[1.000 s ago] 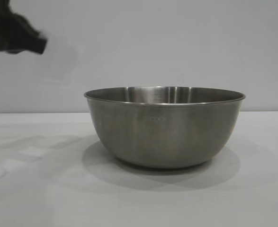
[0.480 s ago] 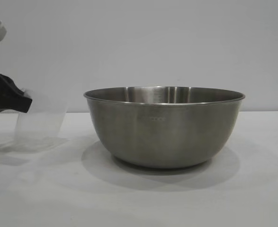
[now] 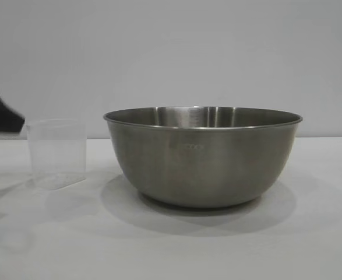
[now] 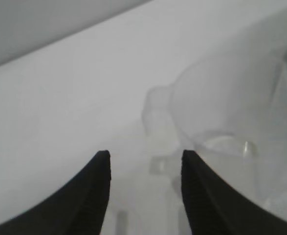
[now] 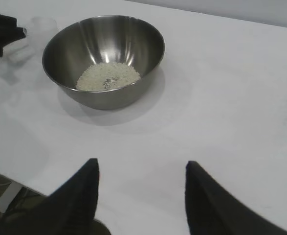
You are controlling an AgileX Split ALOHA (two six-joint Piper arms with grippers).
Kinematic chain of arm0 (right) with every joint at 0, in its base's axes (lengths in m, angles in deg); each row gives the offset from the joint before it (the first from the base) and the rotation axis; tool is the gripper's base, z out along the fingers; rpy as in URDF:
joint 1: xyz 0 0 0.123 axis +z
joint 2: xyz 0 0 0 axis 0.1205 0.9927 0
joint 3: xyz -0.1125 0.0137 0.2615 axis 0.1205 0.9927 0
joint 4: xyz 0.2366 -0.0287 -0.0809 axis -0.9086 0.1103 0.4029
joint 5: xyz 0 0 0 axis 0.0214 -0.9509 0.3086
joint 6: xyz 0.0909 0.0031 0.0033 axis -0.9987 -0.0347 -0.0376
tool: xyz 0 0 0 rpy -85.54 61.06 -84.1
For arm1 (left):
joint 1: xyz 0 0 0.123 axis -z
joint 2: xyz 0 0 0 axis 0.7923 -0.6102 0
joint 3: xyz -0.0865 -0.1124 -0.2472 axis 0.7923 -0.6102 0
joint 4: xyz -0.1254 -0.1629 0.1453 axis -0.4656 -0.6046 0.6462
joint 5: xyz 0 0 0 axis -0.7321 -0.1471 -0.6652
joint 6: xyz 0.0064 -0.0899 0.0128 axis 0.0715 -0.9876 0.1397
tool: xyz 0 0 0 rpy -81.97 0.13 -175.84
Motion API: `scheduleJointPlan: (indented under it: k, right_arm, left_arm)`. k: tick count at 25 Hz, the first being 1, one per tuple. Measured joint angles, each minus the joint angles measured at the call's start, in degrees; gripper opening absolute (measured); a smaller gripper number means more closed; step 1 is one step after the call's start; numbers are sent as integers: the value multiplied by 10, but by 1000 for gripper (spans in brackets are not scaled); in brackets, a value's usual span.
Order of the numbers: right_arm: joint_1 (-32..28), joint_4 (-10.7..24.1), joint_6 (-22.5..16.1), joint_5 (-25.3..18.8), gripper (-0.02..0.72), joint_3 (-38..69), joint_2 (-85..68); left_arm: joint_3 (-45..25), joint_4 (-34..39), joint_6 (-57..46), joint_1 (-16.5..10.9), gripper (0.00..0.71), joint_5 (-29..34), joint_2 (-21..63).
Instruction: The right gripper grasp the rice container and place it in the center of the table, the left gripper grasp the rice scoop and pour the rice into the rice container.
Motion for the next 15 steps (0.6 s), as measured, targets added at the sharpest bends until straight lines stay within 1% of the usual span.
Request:
scheduleJointPlan:
  k: [3,5,6,7,9,12,15]
  right_arm:
    - [0,1,0,0,336,0,0]
    - [0,1,0,0,336,0,0]
    - [0,1,0,0,336,0,0]
    - [0,1,0,0,336,0,0]
    - [0,1,0,0,336,0,0]
    - [0,1,0,0,336,0,0]
    - [0,1,0,0,336,0,0]
  left_arm:
    - [-2,6,-8,3,296,159,113]
    - [-2,6,-12,14,296,271,195]
    - [-2,6,-13,20,296,316,240]
    - [-2,6,-15,26,296,373,286]
    - [7,6,-22,34,296,507,363]
    - [45,-2,-46,40,296,697,463]
    - [91,-12,-50,40,296,832,544]
